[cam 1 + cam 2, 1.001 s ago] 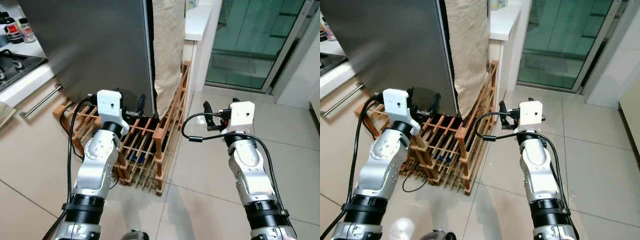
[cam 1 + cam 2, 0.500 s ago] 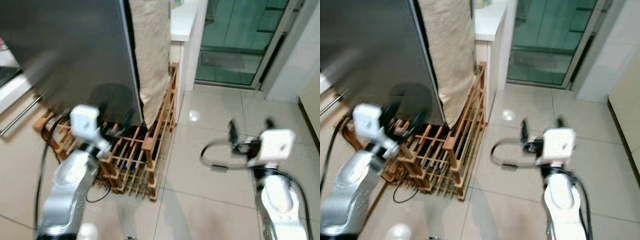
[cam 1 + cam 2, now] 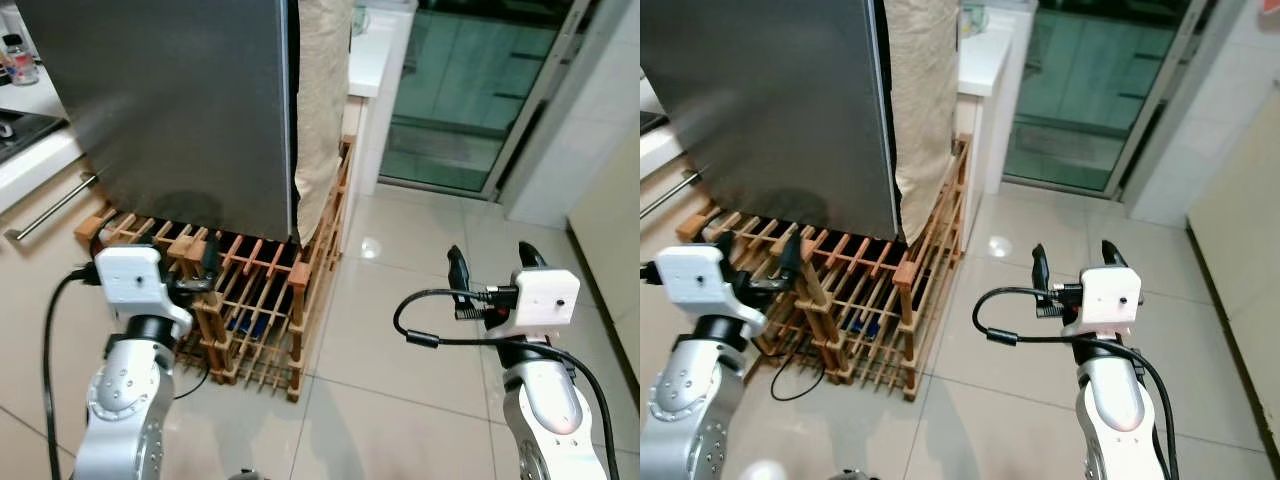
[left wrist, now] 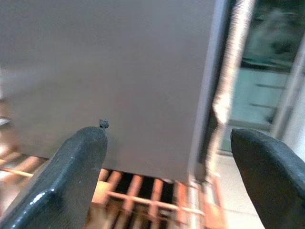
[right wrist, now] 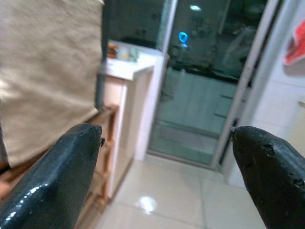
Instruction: Restocking fridge
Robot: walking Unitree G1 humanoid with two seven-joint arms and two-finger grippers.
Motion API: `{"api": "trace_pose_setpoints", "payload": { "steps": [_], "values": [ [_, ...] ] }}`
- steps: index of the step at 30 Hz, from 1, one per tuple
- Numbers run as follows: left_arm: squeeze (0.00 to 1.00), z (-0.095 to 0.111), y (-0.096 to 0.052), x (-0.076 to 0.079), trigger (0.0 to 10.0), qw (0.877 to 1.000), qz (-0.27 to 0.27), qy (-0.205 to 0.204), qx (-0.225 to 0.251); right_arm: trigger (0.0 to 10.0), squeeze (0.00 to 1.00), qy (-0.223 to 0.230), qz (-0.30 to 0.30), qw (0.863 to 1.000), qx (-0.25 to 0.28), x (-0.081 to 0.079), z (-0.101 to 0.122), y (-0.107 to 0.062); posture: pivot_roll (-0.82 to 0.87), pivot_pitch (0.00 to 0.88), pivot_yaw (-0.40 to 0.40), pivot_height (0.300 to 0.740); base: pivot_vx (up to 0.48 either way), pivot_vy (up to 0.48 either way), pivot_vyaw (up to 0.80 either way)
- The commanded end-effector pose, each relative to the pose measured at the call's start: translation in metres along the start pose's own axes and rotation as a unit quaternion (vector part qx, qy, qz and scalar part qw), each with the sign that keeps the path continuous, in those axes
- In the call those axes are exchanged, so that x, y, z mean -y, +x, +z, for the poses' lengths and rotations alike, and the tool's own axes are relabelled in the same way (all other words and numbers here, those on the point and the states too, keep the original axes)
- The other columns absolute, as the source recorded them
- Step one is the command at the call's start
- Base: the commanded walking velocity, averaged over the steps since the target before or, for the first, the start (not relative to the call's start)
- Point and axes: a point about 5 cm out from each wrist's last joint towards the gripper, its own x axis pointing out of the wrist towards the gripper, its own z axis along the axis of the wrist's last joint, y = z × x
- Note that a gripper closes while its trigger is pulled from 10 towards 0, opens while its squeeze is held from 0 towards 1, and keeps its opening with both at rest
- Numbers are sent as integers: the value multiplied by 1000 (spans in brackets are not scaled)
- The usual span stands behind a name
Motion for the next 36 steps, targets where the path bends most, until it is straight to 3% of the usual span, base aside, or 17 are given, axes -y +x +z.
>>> {"api": "trace_pose_setpoints", "payload": {
  "steps": [1,9,16,23,31,36],
  "values": [
    [0,9,0,8,10000,1000,-22,-1,20,10000,0,0,-4,1000,6,4,5,1,-43,0,-20,740,0,0,0],
    [0,32,4,21,10000,995,-47,31,78,10000,0,-8,1,1000,8,0,5,4,-41,0,-16,740,464,0,0],
    [0,39,13,28,10000,992,-87,35,87,10000,0,-4,2,1000,5,-3,2,8,-34,0,5,740,478,0,0],
    [0,41,14,37,10000,986,-135,41,88,10000,0,5,-8,1000,-3,-6,-3,10,-38,0,26,740,460,0,0],
    [0,42,18,36,10000,986,-141,38,85,10000,0,6,-7,1000,-5,-9,-6,13,-35,0,32,740,457,0,0],
    [0,44,25,34,10000,986,-137,40,87,10000,0,5,-7,1000,0,-8,-5,19,-33,0,30,740,0,0,0]
  ]
}}
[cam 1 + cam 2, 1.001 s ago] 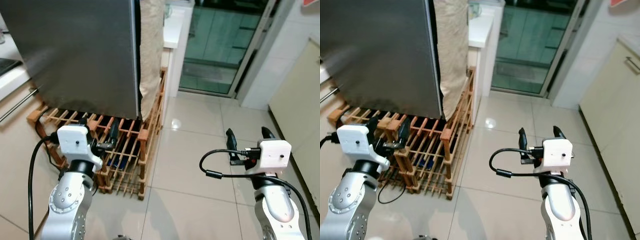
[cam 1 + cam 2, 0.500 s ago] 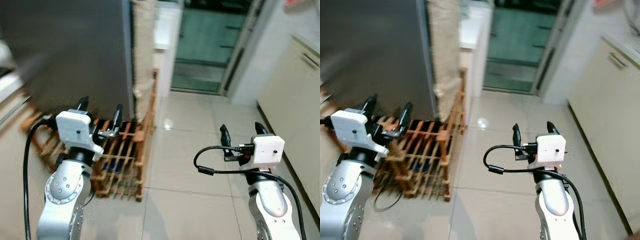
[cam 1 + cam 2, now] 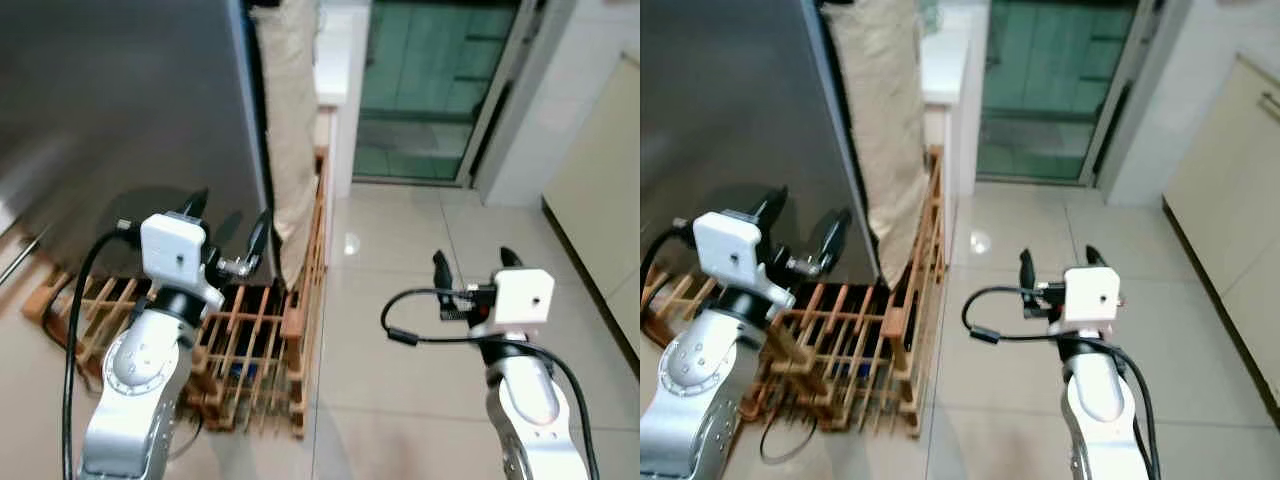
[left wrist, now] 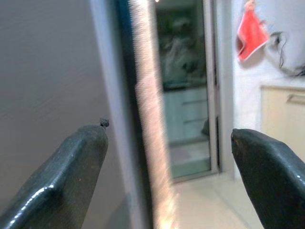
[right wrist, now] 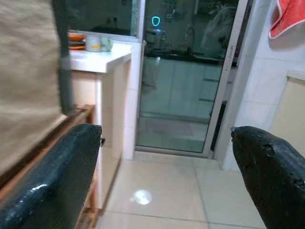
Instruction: Restocking fridge
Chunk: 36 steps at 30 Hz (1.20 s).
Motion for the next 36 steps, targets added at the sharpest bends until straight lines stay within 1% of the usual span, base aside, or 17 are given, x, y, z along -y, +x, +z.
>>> {"api": "trace_pose_setpoints", "payload": {
  "steps": [1,4,6,8,9,11,13,14,15,16,17,19,23,26,31,32,36],
  "values": [
    [0,-4,0,-5,10000,1000,1,-2,-13,10000,0,-2,-1,1000,6,0,2,5,-32,0,29,740,0,0,0],
    [0,-2,3,-10,10000,1000,8,-14,-11,10000,0,-1,1,1000,8,-2,2,6,-31,0,28,740,0,0,0],
    [0,-4,5,-10,10000,999,4,-38,-15,10000,0,0,6,1000,8,-4,2,6,-33,0,31,740,0,0,0],
    [0,-8,7,-2,10000,998,-17,-59,-32,10000,0,0,9,1000,8,-6,2,6,-34,0,31,740,0,0,0],
    [0,-8,7,-2,10000,998,-17,-59,-32,10000,0,0,9,1000,8,-6,2,6,-34,0,31,740,0,0,0],
    [0,-14,17,10,10000,996,-46,-52,-53,10000,0,2,10,1000,7,-7,2,8,-37,0,31,740,0,0,0],
    [0,-19,37,17,10000,994,-46,-65,-68,10000,0,7,12,1000,8,-9,3,11,-45,0,34,740,0,0,0],
    [0,-21,50,17,10000,993,-33,-89,-75,10000,0,9,13,1000,11,-11,4,14,-60,0,44,740,0,0,0],
    [0,-21,50,17,10000,993,-33,-89,-75,10000,0,9,13,1000,11,-11,4,14,-60,0,44,740,0,0,0],
    [0,-23,53,16,10000,991,-26,-100,-79,10000,0,10,13,1000,12,-11,5,15,-60,0,44,740,0,0,0],
    [0,-25,61,14,10000,990,-11,-111,-88,10000,0,11,14,1000,13,-11,7,18,-71,0,52,740,0,0,0],
    [0,-26,65,14,10000,989,-8,-120,-91,10000,0,12,16,1000,13,-11,7,20,-74,0,55,740,0,0,0],
    [0,-22,80,20,10000,989,-15,-118,-88,10000,0,10,13,1000,17,-8,10,24,-93,0,63,740,0,0,0],
    [0,-19,86,22,10000,989,-18,-124,-81,10000,0,11,9,1000,17,-7,10,25,-93,0,65,740,0,0,0],
    [0,-16,87,26,10000,987,-29,-135,-79,10000,0,12,10,1000,15,-9,9,25,-88,0,66,740,0,0,0],
    [0,-11,87,29,10000,986,-44,-140,-74,10000,0,13,11,1000,16,-10,9,27,-86,0,69,740,0,0,0],
    [0,-9,85,31,10000,985,-56,-142,-75,10000,0,13,12,1000,16,-12,8,28,-83,0,74,740,0,0,0]
  ]
}}
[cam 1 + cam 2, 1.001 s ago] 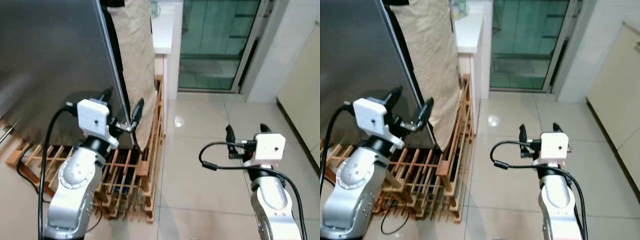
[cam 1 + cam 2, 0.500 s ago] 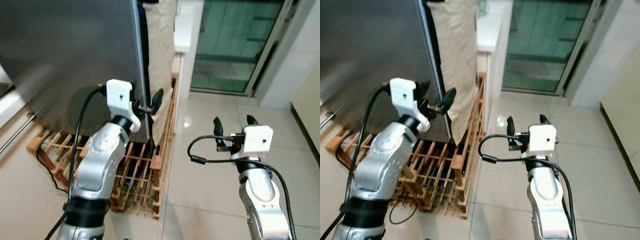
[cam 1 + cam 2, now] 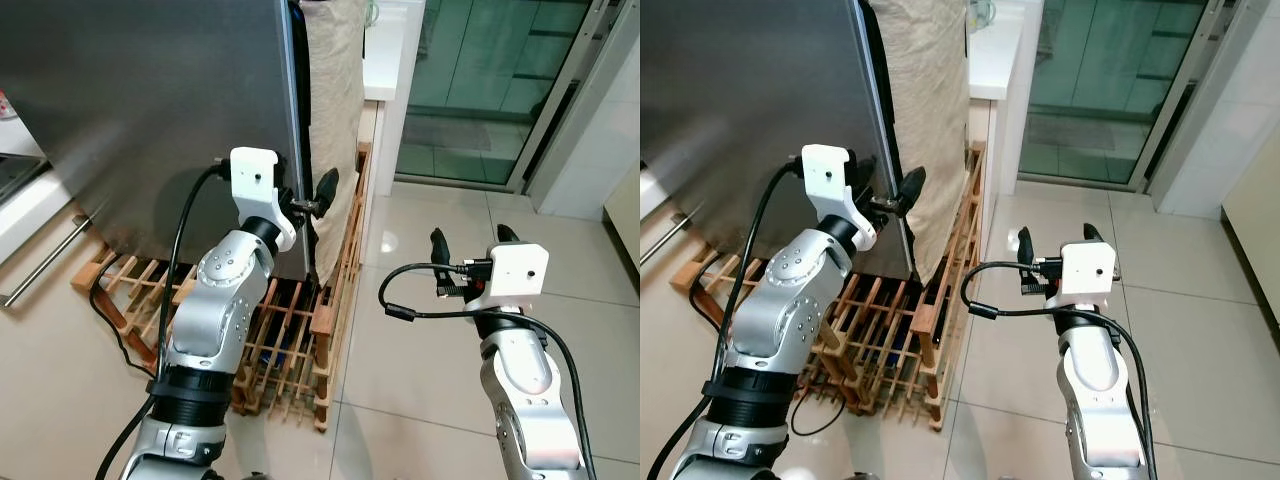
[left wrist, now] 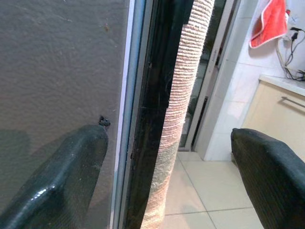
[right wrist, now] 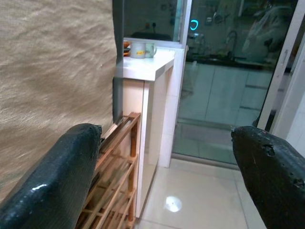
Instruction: Restocking fridge
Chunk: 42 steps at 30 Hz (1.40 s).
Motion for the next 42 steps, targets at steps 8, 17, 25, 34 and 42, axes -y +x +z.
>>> {"api": "trace_pose_setpoints", "payload": {
  "steps": [8,17,25,34,42],
  "values": [
    [0,4,0,9,10000,1000,-23,-9,-3,10000,0,2,-3,1000,2,-3,0,4,-85,0,81,740,0,0,0],
    [0,10,-2,9,10000,998,-45,-33,-20,10000,0,-2,-9,1000,4,-1,-2,2,-90,0,92,740,0,0,0],
    [0,14,-2,13,10000,998,-44,-49,-18,10000,0,-1,-7,1000,1,-3,-4,3,-86,0,85,740,0,0,0],
    [0,25,5,16,10000,989,-47,-140,-17,10000,0,-4,-11,1000,2,1,-3,4,-91,0,81,740,0,0,0],
    [0,24,18,12,10000,997,-21,-75,-2,10000,0,-5,-12,1000,4,1,-4,7,-90,0,77,740,0,0,0]
  ]
}}
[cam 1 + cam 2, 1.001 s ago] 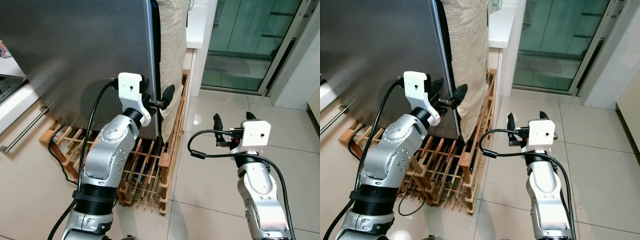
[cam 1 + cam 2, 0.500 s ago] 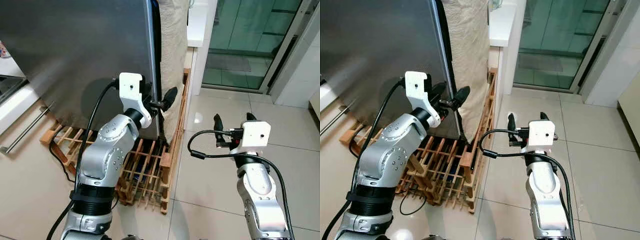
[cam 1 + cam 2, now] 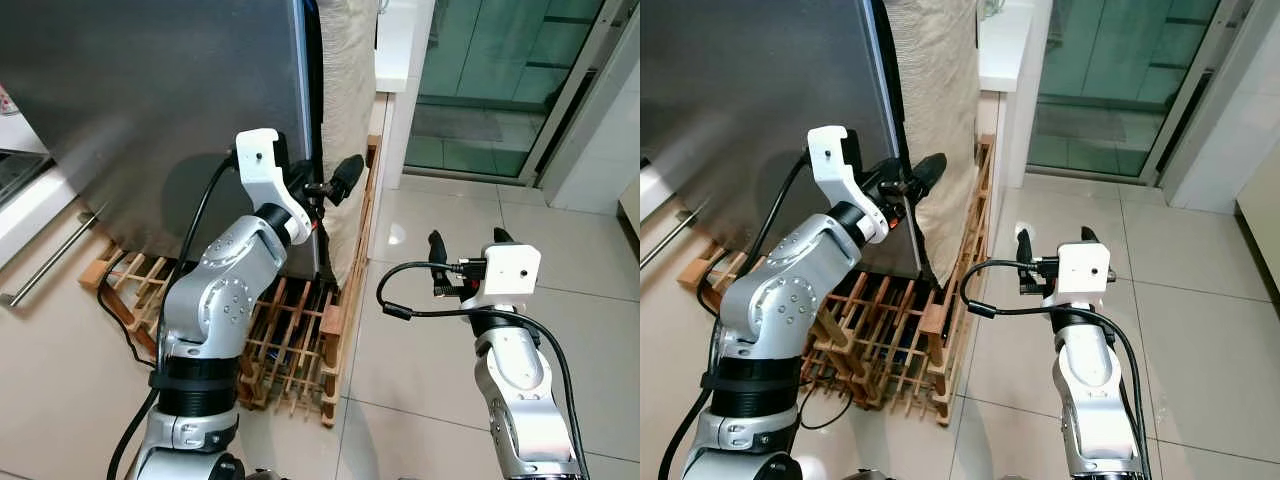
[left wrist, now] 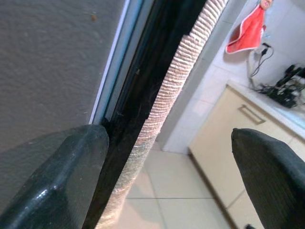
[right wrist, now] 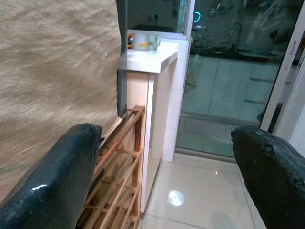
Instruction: Restocking fridge
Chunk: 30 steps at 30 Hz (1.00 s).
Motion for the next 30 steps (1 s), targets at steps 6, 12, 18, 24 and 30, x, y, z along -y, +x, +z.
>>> {"api": "trace_pose_setpoints", "payload": {
  "steps": [6,12,18,24,30],
  "values": [
    [0,11,21,13,10000,996,-6,73,45,10000,0,-5,-5,1000,10,2,3,7,-98,0,78,740,0,0,0],
    [0,-13,28,63,10000,986,-164,7,-8,10000,0,-7,-10,1000,17,3,5,10,-107,0,80,740,0,0,0],
    [0,-14,30,89,10000,967,-239,-89,-7,10000,0,-4,-34,999,6,14,0,7,-109,0,78,740,0,0,0],
    [0,-5,16,121,10000,925,-349,-148,15,10000,0,2,-84,996,-30,39,-15,-4,-126,0,81,740,0,0,0],
    [0,1,11,125,10000,906,-379,-189,23,10000,0,-5,-87,996,-28,43,-13,-5,-136,0,81,740,0,0,0]
  ]
}}
